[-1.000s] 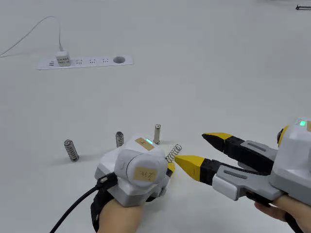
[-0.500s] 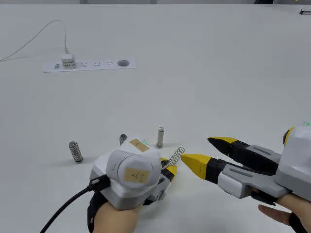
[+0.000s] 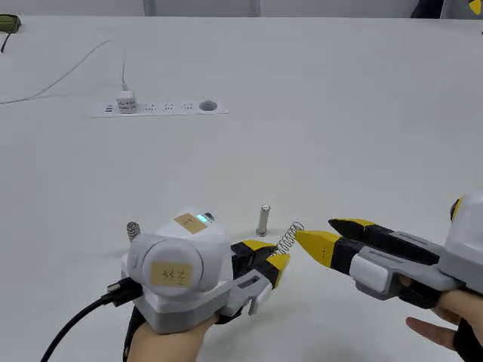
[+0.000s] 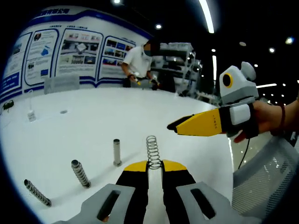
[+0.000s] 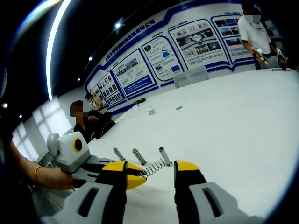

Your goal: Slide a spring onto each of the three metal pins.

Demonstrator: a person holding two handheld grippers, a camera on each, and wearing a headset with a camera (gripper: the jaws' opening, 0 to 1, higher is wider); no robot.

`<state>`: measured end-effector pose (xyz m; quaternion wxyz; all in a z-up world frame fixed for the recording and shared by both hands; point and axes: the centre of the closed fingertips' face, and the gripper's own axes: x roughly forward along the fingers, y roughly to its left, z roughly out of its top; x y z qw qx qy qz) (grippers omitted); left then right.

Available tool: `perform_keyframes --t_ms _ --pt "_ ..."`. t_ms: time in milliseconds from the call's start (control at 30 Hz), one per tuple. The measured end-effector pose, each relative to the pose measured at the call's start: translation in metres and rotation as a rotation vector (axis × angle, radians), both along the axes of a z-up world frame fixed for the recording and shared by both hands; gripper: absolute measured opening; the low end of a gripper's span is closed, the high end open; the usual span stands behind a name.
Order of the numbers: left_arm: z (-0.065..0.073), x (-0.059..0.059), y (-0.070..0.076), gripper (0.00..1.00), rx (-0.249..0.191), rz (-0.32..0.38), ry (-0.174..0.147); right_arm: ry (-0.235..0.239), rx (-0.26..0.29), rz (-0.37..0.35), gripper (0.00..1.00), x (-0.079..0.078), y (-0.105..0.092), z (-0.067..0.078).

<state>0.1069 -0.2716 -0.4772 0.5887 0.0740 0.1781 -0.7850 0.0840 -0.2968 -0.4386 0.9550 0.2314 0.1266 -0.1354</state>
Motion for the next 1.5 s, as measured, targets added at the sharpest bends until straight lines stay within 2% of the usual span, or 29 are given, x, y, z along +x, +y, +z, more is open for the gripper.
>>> perform_keyframes --t_ms 167,233,267,367,500,567,633,933,1133,1333,1467,1500 --pt "0.011 -0.002 0.005 0.09 -0.042 -0.014 0.008 -0.023 0.047 -0.003 0.33 0.003 0.003 0.001" --pt "0.017 -0.004 0.007 0.09 -0.07 -0.021 0.053 -0.024 0.068 -0.004 0.32 0.004 0.005 0.0" --pt "0.018 -0.004 0.008 0.09 -0.074 -0.023 0.061 -0.028 0.072 -0.004 0.31 0.005 0.006 0.0" --pt "0.021 -0.004 0.013 0.09 -0.084 -0.031 0.054 -0.052 0.116 0.001 0.3 0.007 0.012 0.001" --pt "0.025 -0.005 0.016 0.09 -0.099 -0.042 0.063 -0.08 0.163 -0.005 0.28 0.009 0.015 0.003" --pt "0.028 -0.007 0.017 0.09 -0.113 -0.048 0.072 -0.117 0.196 -0.02 0.27 0.009 0.015 0.006" --pt "0.032 -0.009 0.018 0.09 -0.127 -0.053 0.074 -0.15 0.261 -0.033 0.25 0.01 0.015 0.007" --pt "0.041 -0.012 0.021 0.09 -0.16 -0.069 0.086 -0.182 0.324 -0.023 0.19 0.012 0.019 0.011" --pt "0.045 -0.014 0.024 0.09 -0.173 -0.083 0.091 -0.233 0.401 -0.02 0.14 0.013 0.022 0.015" --pt "0.047 -0.013 0.027 0.1 -0.172 -0.09 0.085 -0.261 0.424 0.006 0.12 0.016 0.027 0.02" --pt "0.047 -0.012 0.029 0.1 -0.159 -0.082 0.096 -0.251 0.393 0.035 0.12 0.019 0.033 0.023" --pt "0.048 -0.011 0.03 0.1 -0.159 -0.078 0.086 -0.249 0.386 0.039 0.11 0.02 0.033 0.023"
